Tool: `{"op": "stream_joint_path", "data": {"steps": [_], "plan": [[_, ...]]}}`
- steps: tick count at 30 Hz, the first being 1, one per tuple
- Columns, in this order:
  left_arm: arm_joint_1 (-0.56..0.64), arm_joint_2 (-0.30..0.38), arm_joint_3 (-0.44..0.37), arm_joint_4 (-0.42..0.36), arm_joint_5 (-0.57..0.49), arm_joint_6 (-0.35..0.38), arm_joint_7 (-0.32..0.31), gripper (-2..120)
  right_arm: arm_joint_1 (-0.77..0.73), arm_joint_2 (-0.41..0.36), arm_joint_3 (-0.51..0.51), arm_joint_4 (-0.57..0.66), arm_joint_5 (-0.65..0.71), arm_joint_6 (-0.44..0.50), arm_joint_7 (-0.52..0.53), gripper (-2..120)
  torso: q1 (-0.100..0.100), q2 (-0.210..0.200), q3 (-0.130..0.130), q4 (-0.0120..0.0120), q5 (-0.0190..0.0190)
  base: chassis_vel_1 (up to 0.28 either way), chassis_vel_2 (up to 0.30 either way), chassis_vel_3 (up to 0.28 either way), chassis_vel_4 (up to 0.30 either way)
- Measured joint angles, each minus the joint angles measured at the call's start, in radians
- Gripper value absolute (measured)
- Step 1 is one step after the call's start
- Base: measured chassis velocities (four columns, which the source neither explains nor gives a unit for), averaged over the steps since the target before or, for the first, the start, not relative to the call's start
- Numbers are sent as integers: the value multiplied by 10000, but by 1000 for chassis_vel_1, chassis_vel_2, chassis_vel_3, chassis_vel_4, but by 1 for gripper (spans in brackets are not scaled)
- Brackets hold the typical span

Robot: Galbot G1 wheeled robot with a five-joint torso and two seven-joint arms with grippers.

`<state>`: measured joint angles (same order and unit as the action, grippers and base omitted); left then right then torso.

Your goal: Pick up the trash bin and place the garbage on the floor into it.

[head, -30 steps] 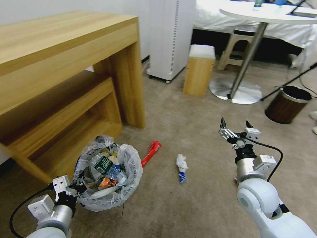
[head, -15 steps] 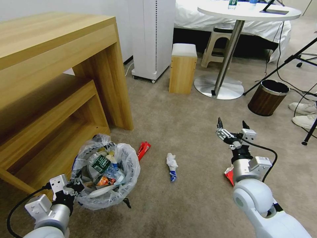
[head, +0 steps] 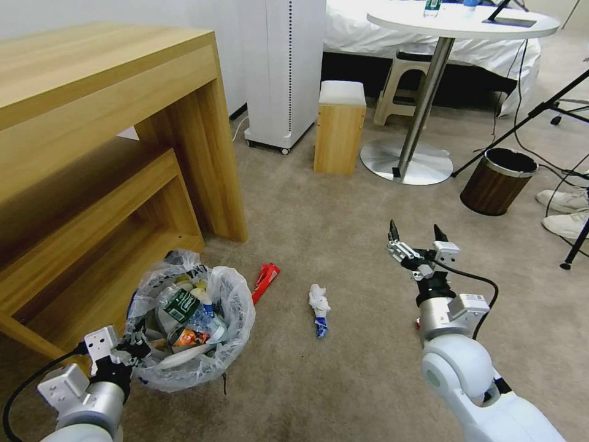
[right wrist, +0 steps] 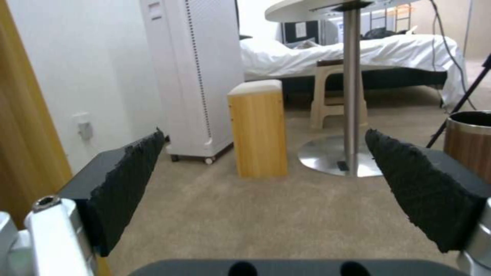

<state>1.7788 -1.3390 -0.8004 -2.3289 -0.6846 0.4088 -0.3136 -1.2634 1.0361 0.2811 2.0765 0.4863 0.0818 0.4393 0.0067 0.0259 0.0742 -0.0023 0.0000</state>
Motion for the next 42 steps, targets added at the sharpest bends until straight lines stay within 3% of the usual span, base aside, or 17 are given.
{"op": "stream_joint_path", "data": {"steps": [22,34,42], "plan": [[54,-203,-77,-46,116,-11,-26,0,410,-96,-474,-228,-52,-80,-28,100,0,0,0,0,2,-34,33,32,-33],[-306,173,-431,617,-263,63,-253,0,575,-78,-763,-489,-61,328,-138,100,0,1,0,1,-1,-49,48,49,-42],[-535,688,-647,875,-1005,614,-687,0,688,-82,-812,-634,-20,392,-190,100,0,0,0,0,0,0,0,0,0]]}}
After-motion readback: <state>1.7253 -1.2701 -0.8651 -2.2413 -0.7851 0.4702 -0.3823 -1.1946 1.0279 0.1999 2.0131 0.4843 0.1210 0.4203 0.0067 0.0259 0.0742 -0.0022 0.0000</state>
